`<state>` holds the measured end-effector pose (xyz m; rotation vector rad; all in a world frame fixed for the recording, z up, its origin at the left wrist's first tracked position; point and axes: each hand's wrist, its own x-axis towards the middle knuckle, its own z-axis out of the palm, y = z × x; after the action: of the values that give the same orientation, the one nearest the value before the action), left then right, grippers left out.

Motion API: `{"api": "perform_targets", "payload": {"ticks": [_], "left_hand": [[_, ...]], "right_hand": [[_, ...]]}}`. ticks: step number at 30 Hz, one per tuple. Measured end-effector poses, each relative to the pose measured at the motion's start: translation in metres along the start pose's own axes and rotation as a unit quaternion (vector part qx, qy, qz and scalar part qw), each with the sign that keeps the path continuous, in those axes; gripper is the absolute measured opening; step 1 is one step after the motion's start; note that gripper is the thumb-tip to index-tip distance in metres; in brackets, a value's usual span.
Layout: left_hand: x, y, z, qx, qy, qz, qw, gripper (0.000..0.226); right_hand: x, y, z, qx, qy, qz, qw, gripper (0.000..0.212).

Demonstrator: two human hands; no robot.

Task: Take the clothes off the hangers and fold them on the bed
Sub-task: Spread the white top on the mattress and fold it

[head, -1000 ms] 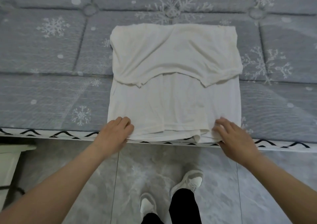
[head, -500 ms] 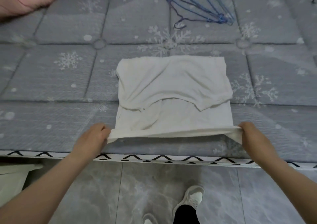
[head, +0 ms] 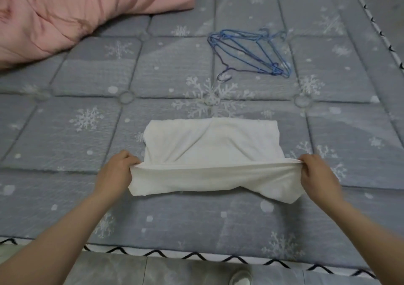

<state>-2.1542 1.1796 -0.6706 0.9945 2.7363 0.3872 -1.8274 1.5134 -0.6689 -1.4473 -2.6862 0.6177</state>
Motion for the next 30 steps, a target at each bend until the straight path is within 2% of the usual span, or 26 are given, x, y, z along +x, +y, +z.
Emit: {"api": "perform_targets", "payload": {"ticks": [8,16,20,24,26,28,30], "left_hand": [[0.087,0.009,-0.010,-0.037,0.054,-0.058,0.996,0.038],[0.160,-0.008,0.002,-0.042,0.004,-0.064,0.997,0.042],[0.192,-0.014,0.017,-0.056,-0.008,-0.069,0.996,0.043],[0.210,-0.018,0.037,-0.074,-0.010,-0.126,0.989,0.052],[0.212,-0.012,0.045,-0.081,0.022,-0.150,0.985,0.058],[0.211,0.002,0.050,-0.099,0.064,-0.100,0.988,0.061],[0.208,0.024,0.057,-0.123,0.060,0.005,0.991,0.053]], "right_hand": [[0.069,-0.017,-0.014,-0.033,0.017,-0.008,0.999,0.023],[0.140,-0.033,0.009,-0.034,0.040,-0.006,0.999,0.024],[0.167,-0.035,0.026,-0.052,0.035,0.042,0.997,0.023],[0.185,-0.035,0.041,-0.075,0.051,0.076,0.993,0.035],[0.188,-0.034,0.047,-0.097,0.070,0.051,0.991,0.035],[0.187,-0.039,0.053,-0.110,0.074,0.001,0.991,0.038],[0.188,-0.053,0.057,-0.103,0.051,-0.043,0.992,0.042]]}}
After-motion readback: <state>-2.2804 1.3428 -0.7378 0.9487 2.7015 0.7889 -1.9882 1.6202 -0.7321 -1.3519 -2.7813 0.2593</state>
